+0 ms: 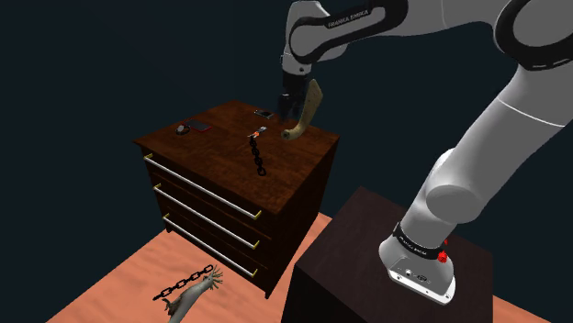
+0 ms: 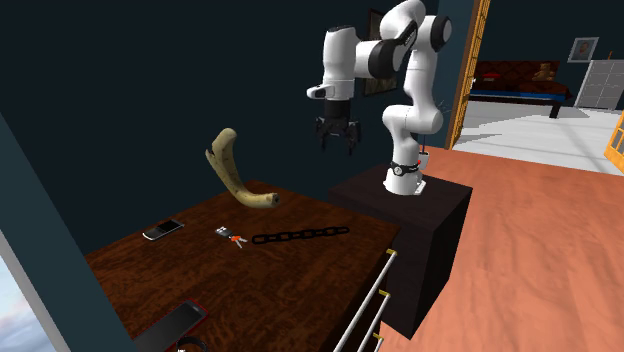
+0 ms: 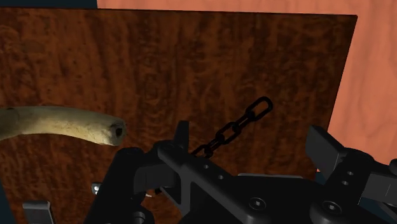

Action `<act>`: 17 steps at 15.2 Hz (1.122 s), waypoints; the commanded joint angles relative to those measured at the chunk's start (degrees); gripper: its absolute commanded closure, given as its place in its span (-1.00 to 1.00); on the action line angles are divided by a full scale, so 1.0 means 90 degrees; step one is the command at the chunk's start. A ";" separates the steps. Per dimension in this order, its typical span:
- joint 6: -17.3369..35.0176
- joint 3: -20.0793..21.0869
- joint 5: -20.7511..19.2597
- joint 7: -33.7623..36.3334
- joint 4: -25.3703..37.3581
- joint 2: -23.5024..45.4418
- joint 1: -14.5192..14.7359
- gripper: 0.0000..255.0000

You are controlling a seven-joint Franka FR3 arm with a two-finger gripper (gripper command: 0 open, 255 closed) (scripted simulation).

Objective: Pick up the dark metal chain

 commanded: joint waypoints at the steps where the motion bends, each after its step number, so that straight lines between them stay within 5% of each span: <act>1: 0.0162 -0.0004 -0.0058 -0.0075 0.0299 0.0523 -0.0003 -1.00; 17: 0.0504 -0.0004 -0.0530 -0.0395 0.3561 0.4608 0.0075 -1.00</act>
